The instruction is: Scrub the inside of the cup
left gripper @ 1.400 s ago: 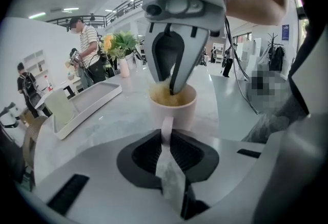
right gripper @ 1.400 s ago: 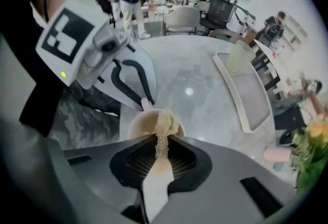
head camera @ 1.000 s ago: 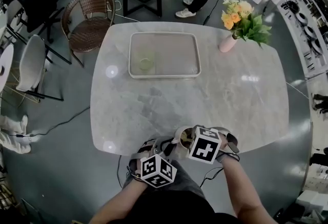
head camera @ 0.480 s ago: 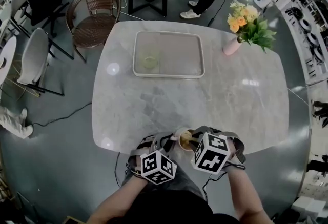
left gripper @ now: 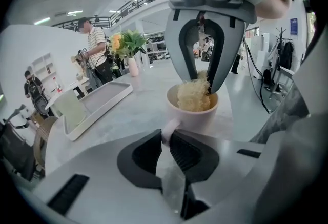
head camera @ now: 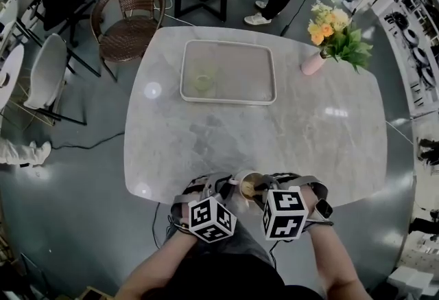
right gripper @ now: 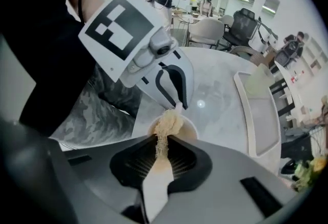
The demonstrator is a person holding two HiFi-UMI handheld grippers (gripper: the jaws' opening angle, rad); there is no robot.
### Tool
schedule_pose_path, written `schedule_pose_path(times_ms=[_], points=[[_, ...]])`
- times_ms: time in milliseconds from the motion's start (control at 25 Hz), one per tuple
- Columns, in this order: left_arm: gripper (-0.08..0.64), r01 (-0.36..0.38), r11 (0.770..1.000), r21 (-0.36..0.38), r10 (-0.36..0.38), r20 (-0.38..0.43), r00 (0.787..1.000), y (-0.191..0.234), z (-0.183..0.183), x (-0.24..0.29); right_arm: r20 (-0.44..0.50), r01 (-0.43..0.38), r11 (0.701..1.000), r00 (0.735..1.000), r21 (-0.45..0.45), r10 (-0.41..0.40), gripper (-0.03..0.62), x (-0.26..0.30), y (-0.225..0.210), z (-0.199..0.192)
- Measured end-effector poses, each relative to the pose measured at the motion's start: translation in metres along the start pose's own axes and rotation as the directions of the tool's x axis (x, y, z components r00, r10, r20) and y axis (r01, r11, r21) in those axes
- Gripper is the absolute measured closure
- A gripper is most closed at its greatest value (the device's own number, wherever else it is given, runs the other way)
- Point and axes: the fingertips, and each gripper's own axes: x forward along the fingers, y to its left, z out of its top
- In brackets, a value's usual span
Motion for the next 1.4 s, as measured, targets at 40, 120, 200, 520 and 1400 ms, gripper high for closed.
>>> schedule_pose_path(times_ms=[40,120,200,520,1400], points=[[0.503,0.002,1.000,0.021,-0.002,0.002,1.000,0.002,0.001,0.001,-0.029,0.023,0.998,0.999,-0.056,-0.025,0.532,0.000,-0.002,0.000],[0.503,0.014,0.998,0.066,-0.014,0.008,1.000,0.006,0.003,0.004,-0.100,0.098,0.964,0.987,-0.247,-0.126,0.532,0.004,-0.012,-0.003],[0.503,0.024,0.995,0.092,-0.026,0.013,1.000,0.008,0.003,0.004,-0.133,0.159,0.879,0.961,-0.450,-0.242,0.532,0.008,-0.024,-0.003],[0.502,0.013,0.996,0.092,-0.014,0.018,1.000,0.010,-0.002,-0.001,-0.176,0.180,0.845,0.936,-0.504,-0.304,0.532,0.034,-0.034,-0.004],[0.503,-0.086,0.995,0.043,0.087,-0.014,0.996,0.025,-0.001,0.003,0.104,-0.021,0.982,0.995,0.187,0.002,0.532,-0.015,-0.028,0.010]])
